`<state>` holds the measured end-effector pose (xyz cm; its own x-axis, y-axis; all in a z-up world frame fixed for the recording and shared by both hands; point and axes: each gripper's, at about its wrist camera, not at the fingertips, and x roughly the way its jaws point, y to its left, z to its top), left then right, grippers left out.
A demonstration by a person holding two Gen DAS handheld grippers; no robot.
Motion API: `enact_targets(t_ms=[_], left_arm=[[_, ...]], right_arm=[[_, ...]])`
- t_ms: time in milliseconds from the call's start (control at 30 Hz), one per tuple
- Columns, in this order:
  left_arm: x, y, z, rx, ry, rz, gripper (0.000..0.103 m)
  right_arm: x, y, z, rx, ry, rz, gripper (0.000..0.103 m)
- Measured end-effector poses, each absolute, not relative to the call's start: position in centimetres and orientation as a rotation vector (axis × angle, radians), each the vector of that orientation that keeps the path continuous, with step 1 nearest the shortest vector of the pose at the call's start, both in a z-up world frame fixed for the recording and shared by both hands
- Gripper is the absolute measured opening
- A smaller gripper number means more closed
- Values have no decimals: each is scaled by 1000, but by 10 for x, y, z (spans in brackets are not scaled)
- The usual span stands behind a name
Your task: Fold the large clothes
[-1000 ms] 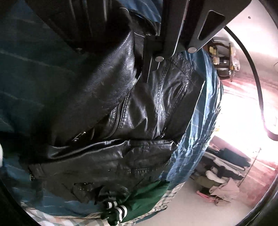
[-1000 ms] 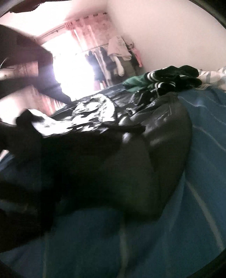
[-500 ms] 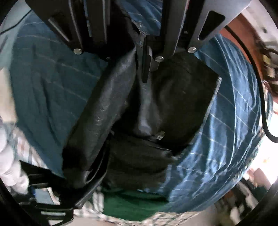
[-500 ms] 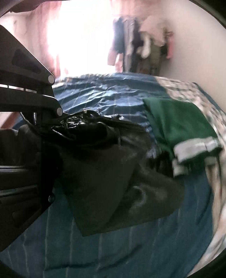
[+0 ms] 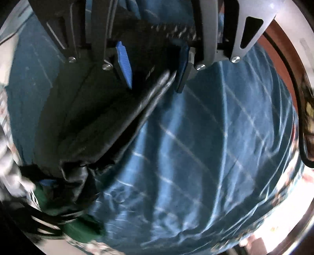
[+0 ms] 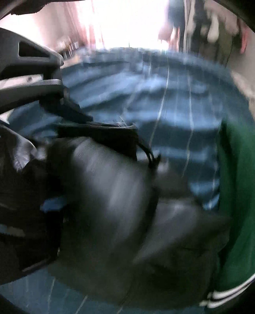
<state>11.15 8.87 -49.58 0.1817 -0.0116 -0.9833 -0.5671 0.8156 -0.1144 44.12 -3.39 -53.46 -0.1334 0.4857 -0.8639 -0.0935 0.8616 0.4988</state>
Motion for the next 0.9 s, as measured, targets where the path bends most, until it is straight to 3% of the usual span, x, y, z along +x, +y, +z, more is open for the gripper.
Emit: enact_targets(t_ms=[267,433,567,633,667,700,767,900], left_arm=[[90,101,-481,-587,1244,608,41],[115,77,-531,-473,1340,619,44],[129,83,-546,-466,1351,626,49],[132,86,-549,-474,1361,629,50],[134,88,-549,-479,1369,625,50],[137,89,-548,-476,1374,626,50],[141,90,-544,-462,1383,625,51],[141,91,-508,-396,1328,652,51]], right_arm=[[461,-185,-512,445,1525,446,78],[492,-254,-583,542,1554,377,78],[516,-241,-646,667,1572,495,79],[521,-231,-649,695,1480,560,69],[522,-224,-648,672,1454,572,48],[520,-222,-648,678,1445,579,35],[511,-231,-643,720,1415,545,20],[464,-282,-611,895,1356,397,15]])
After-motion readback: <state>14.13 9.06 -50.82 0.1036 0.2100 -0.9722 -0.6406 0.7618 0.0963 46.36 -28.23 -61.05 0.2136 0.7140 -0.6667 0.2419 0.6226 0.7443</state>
